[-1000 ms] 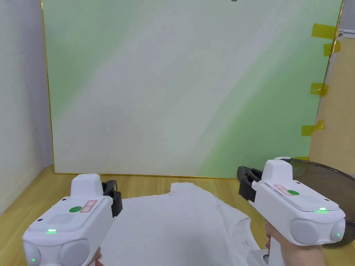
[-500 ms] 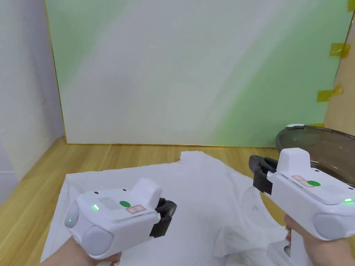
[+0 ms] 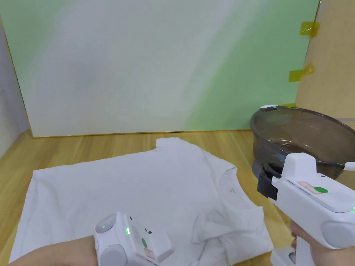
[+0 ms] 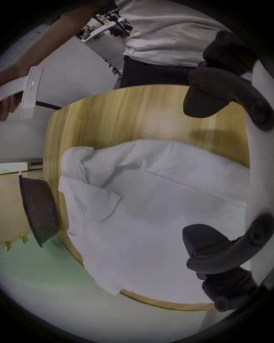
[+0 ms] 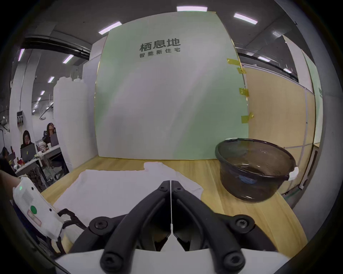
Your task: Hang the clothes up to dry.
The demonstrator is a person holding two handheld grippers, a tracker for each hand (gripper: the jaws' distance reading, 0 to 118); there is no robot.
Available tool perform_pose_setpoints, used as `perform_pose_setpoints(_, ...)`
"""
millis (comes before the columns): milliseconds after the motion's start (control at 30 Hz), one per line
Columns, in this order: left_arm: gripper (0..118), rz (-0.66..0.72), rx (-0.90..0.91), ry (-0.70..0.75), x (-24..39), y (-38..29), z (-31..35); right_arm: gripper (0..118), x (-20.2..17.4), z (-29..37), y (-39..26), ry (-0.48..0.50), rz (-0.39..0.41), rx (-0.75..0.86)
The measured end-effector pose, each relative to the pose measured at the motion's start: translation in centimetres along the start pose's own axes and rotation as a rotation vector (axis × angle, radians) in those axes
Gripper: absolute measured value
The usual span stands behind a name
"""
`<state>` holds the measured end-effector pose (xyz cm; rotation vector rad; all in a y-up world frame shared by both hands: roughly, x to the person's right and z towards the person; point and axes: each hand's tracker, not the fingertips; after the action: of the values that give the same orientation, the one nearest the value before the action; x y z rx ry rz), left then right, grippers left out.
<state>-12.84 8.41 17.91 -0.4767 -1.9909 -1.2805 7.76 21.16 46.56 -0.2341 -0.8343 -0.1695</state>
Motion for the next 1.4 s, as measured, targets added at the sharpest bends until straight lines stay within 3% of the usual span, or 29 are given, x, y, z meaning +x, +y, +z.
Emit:
perform_pose_setpoints(33, 104, -0.005, -0.005, 0.003, -0.2, 0.1, -0.5, 0, 0.2, 0.1, -0.1, -0.005, 0.001, -0.005)
perform_pose_setpoints(67, 91, -0.007, -0.017, -0.009, -0.5, 0.1, -0.8, 0, 0.1, 0.1, -0.1, -0.008, 0.002, -0.006)
perform_pose_setpoints(133, 88, 0.011, -0.032, -0.092, -0.8, 0.0, -1.0, 0, 0.3, 0.3, -0.3, -0.011, 0.004, -0.011)
perform_pose_setpoints(333, 68, 0.037, -0.021, -0.066, -1.5, 0.0, 0.4, 0, 0.5, -0.1, -0.7, -0.011, -0.013, -0.022)
perform_pose_setpoints(433, 17, 0.058, -0.031, -0.019, -1.6, -0.2, 0.4, 0, 0.4, -0.6, -0.8, 0.000, -0.032, -0.028)
perform_pose_setpoints(467, 9, 0.079, -0.023, -0.029, -1.6, -0.5, 0.6, 0, 0.2, -1.0, -0.8, 0.003, -0.031, -0.029)
perform_pose_setpoints(800, 9, 0.196, -0.065, 0.012, -0.2, -5.3, 3.7, 0, -1.9, -3.1, -0.2, 0.071, -0.018, -0.022)
perform_pose_setpoints(1133, 8, 0.431, -0.173, 0.163, -0.2, -13.8, 10.1, 0, -3.3, -4.6, -1.2, 0.116, -0.016, -0.046)
perform_pose_setpoints(1400, 8, 0.628, -0.289, 0.377, -5.3, -17.8, 12.4, 0, -3.9, -5.7, -1.9, 0.134, -0.050, -0.065)
